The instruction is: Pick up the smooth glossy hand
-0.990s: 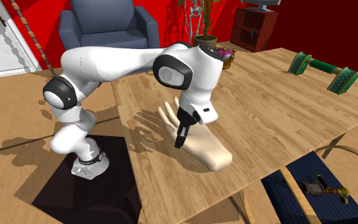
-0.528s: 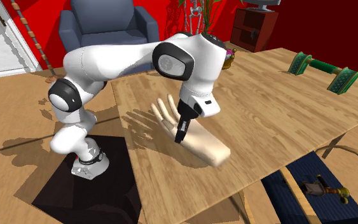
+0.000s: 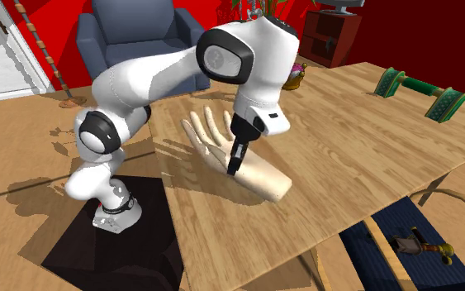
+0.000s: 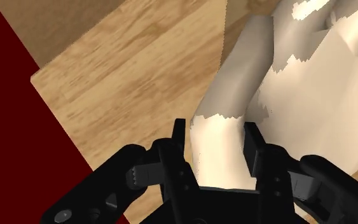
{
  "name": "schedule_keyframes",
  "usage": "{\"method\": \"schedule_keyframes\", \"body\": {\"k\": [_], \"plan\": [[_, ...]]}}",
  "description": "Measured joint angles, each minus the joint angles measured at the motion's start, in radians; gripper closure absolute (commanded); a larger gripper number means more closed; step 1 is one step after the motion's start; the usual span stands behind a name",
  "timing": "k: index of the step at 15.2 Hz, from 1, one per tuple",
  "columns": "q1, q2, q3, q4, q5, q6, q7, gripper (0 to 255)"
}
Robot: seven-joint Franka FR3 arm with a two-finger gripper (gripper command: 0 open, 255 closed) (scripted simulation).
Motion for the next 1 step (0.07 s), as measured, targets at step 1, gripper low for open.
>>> {"method": "schedule_keyframes", "body": {"k": [1], "plan": [[-0.001,0.016,-0.001,0.035,0.000,-0.020,-0.003,255]]}}
